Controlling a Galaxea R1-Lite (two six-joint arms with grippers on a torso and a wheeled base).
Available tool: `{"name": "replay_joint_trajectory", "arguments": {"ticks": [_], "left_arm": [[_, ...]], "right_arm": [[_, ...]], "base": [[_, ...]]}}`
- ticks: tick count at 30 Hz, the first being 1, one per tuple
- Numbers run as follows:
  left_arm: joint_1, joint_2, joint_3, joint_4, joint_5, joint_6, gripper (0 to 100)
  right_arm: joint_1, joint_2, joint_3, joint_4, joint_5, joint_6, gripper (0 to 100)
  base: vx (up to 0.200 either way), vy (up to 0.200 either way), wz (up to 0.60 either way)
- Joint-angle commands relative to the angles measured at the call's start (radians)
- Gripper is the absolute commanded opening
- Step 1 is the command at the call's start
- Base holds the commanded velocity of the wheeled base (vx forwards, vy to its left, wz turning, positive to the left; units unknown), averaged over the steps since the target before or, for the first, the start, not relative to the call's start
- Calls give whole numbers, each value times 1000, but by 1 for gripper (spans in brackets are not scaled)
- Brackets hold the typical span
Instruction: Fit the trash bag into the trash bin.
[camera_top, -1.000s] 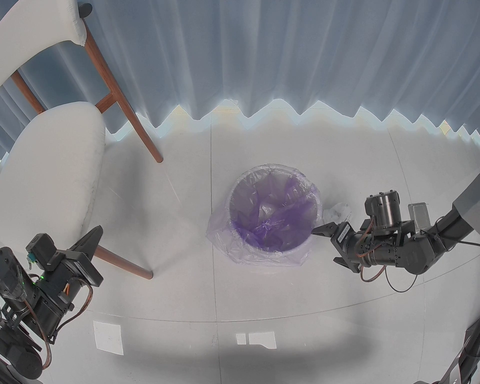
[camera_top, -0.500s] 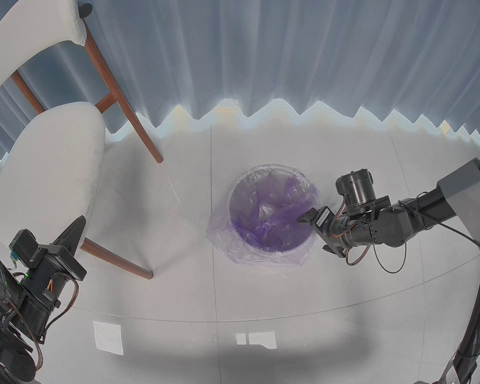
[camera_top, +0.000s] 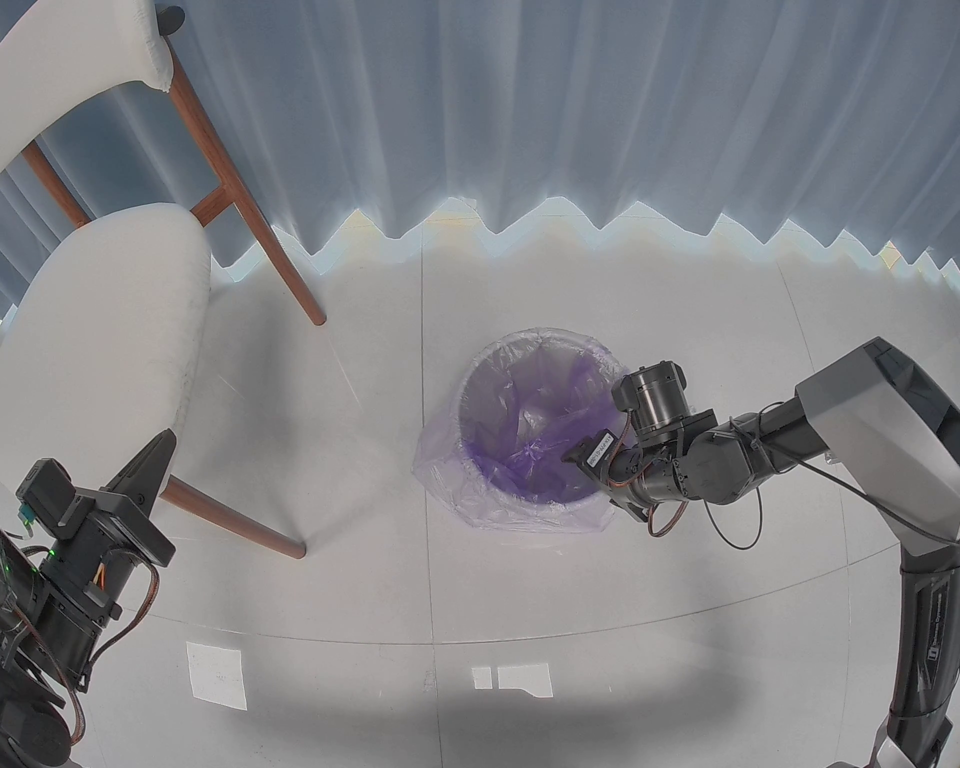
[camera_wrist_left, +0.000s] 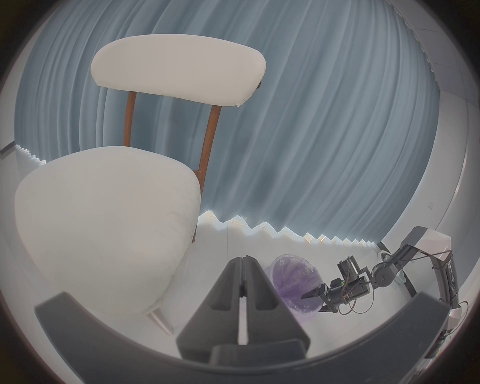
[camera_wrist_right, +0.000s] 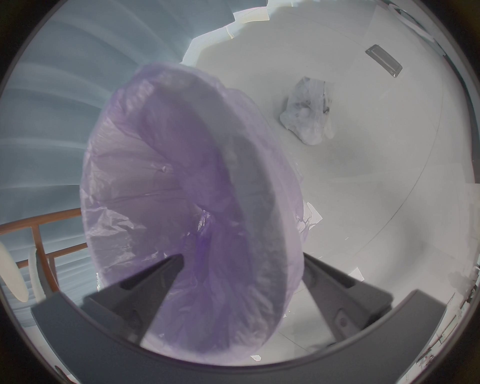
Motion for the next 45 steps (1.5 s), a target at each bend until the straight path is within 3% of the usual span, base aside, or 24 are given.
{"name": "replay_joint_trajectory", "arguments": {"ticks": [1,7,11,17,18,19,21,22,24,25,27,32,34,35,39,45], "left_arm": [[-2,0,18,3,0,0,0],[-2,1,16,5,2,0,0],[0,0,18,15,3,-1,0],[8,-23,18,38,6,-1,0],[9,-23,18,38,6,-1,0],[11,-34,18,40,6,-1,0],[11,-37,18,42,8,-1,0],[12,-38,18,46,9,-1,0],[11,-38,16,48,9,-1,0],[12,-42,18,55,12,-1,0],[12,-42,18,55,12,-1,0],[14,-42,18,55,12,0,0],[14,-43,18,55,12,-1,0],[14,-46,18,57,14,-1,0],[12,-46,18,57,12,0,0],[12,-43,16,57,12,-1,0]], "right_arm": [[1,37,-17,2,-1,-1,0],[1,28,-28,27,0,-23,0],[-8,-9,-48,98,2,-138,0],[-43,-61,-46,203,49,-466,0],[-45,-62,-46,205,51,-477,0],[-59,-70,-43,213,66,-616,0],[-65,-70,-43,211,86,-721,0],[-69,-75,-40,211,120,-814,0],[-71,-76,-40,211,123,-822,0],[-66,-85,-23,206,196,-942,0],[-65,-90,-16,206,241,-1026,0],[-89,-81,-7,208,285,-1357,0],[-92,-78,-3,206,296,-1431,0],[-92,-72,3,205,302,-1512,0],[-88,-56,-5,203,301,-1618,0],[-83,-43,-13,203,296,-1629,0]], "base": [[0,0,0],[0,0,0],[0,0,0],[0,0,0],[0,0,0],[0,0,0],[0,0,0],[0,0,0],[0,0,0],[0,0,0],[0,0,0],[0,0,0],[0,0,0],[0,0,0],[0,0,0],[0,0,0]]}}
